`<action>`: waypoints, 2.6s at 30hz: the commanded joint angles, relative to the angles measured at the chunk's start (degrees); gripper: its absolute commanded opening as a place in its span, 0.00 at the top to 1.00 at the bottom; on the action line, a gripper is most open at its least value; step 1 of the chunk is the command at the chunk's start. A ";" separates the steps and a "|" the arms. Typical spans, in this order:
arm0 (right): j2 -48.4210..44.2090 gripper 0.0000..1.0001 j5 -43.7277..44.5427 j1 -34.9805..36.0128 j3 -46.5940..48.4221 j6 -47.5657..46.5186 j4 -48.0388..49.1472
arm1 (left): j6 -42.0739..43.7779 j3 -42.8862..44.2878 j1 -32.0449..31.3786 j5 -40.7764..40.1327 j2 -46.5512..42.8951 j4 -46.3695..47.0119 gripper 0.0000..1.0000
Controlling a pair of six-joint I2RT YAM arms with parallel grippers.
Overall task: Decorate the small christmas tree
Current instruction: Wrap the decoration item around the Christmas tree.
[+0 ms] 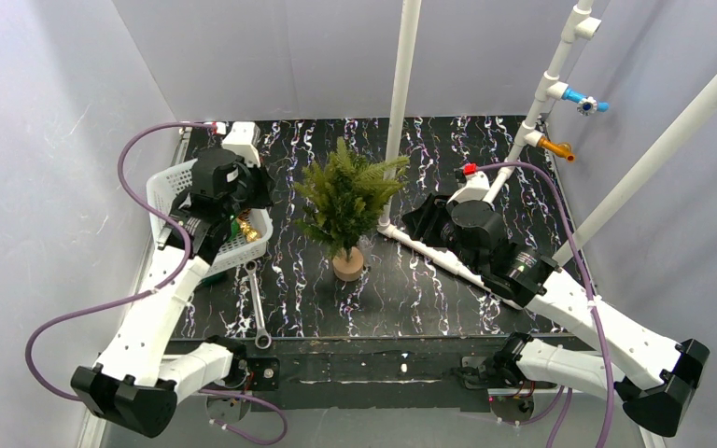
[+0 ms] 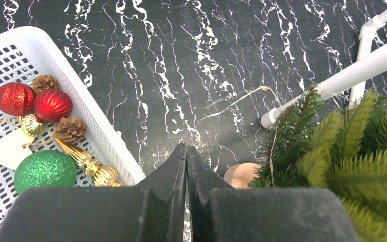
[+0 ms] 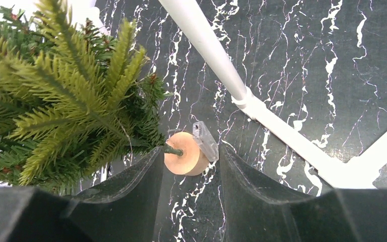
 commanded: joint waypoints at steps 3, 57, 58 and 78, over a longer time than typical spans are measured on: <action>-1.00 0.47 0.26 -0.27 -0.24 -0.16 1.13 | -2.31 -1.48 0.01 1.06 -6.12 -0.87 1.00; -5.21 0.48 -0.98 -0.19 -4.83 3.20 0.87 | -12.94 -1.59 0.00 15.00 -22.47 -9.56 1.00; -5.26 0.48 -0.93 -0.18 -4.92 3.22 0.87 | -13.47 -1.81 0.02 15.46 -22.79 -9.56 1.00; -5.44 0.48 -0.23 -0.18 -5.43 4.03 0.44 | -22.72 0.95 -0.09 33.62 -24.00 -11.78 1.00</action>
